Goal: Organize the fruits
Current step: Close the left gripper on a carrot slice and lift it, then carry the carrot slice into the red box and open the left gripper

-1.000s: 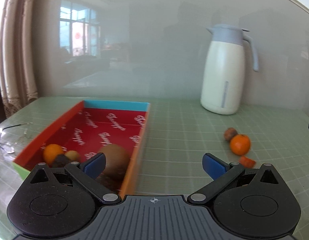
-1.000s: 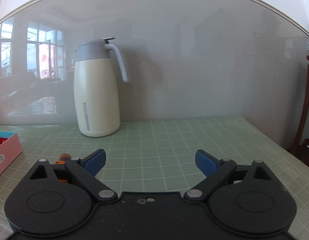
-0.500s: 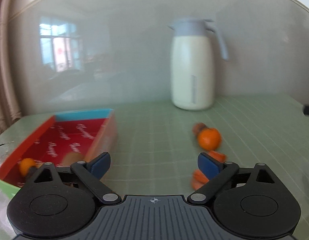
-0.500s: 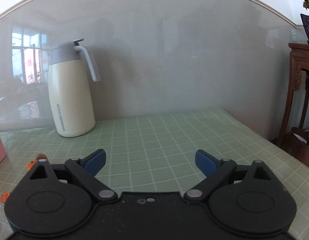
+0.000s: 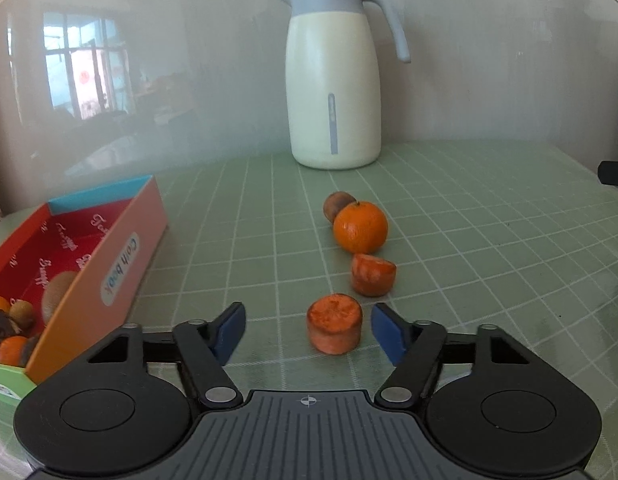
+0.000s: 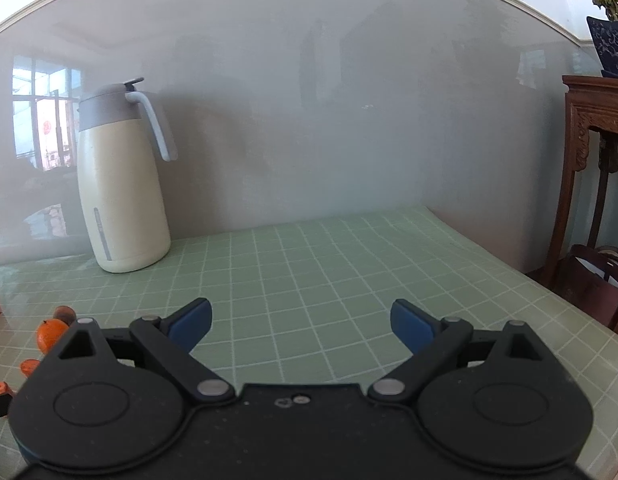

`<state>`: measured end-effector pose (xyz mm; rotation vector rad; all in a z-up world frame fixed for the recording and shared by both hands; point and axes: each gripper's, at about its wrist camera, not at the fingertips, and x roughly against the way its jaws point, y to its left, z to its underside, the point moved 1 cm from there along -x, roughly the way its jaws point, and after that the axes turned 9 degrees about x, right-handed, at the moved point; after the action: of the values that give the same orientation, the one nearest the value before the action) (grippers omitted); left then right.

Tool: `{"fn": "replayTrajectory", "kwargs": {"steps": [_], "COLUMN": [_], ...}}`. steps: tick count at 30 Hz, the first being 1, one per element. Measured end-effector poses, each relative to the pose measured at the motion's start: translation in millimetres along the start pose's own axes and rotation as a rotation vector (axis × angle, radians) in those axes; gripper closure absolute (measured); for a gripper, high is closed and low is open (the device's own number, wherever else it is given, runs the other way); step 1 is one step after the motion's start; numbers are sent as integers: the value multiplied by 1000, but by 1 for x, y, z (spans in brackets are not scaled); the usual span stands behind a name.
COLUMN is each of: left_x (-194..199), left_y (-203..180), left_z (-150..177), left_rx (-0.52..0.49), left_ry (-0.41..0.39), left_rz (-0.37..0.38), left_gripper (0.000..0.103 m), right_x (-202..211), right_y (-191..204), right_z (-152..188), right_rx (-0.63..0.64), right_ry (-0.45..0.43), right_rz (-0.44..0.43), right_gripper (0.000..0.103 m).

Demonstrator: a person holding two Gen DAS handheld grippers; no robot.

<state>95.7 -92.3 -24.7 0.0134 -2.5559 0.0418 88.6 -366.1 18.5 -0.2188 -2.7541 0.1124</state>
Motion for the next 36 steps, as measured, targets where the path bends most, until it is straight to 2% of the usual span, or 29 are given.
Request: {"fn": "replayTrajectory", "kwargs": {"steps": [4,6,7,8,9,19,36], "left_x": [-7,-10,-10,-10,-10,1,41], "left_y": [-2,-2,-1,-1,-2,5,61], "left_z": [0,0,0,0,-1,-6,-23], "left_rx": [5,10,9,10,11,20,65], "left_ry": [31,33,33,34,35,9,-112], "left_rz": [8,13,18,28,38,53,11], "left_gripper": [53,55,59,69,72,72,72], "right_x": [0,-1,-1,-2,-2,1,1], "right_y": [-2,-3,-4,-4,-5,7,58], "right_z": [1,2,3,3,3,-2,-15], "right_rx": [6,6,5,3,2,11,57], "right_ry": [4,7,10,12,13,2,-6], "right_rz": [8,12,14,15,15,-10,-73], "right_gripper": [7,7,7,7,7,7,6]}}
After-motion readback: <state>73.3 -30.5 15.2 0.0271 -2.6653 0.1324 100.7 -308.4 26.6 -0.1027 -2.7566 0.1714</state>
